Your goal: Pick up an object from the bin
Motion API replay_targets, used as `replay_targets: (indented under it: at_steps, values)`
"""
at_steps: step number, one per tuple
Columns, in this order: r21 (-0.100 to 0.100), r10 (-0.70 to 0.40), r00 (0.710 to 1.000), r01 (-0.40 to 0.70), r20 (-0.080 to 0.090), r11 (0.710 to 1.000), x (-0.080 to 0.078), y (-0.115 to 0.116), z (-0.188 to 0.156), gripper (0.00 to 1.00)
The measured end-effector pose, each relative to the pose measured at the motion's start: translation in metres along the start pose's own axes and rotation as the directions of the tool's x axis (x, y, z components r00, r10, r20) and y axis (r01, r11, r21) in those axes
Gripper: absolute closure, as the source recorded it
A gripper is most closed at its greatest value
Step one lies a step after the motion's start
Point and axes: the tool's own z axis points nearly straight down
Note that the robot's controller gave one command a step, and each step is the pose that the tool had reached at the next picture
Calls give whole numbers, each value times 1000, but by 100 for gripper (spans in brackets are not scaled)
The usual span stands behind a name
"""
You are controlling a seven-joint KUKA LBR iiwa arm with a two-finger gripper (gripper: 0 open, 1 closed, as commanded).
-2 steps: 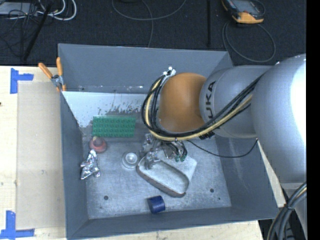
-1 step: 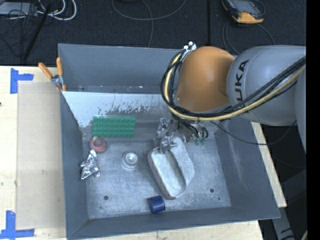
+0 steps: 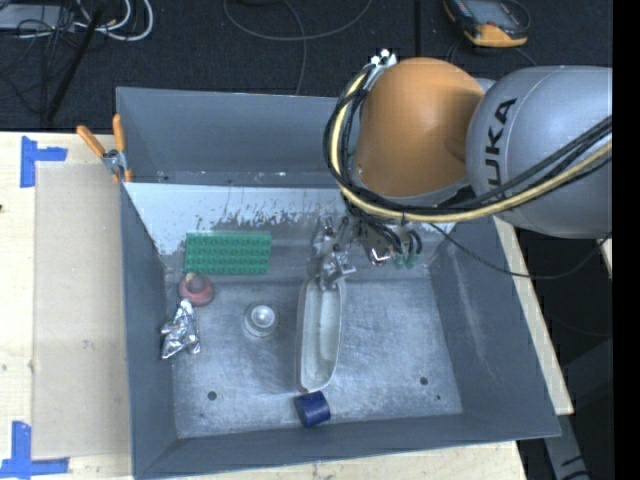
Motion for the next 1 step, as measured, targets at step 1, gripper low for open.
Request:
replay_targets:
  at_steps: [1]
  values:
    - [-2, 69, 998, -69, 0, 998, 30, 0, 143, 100]
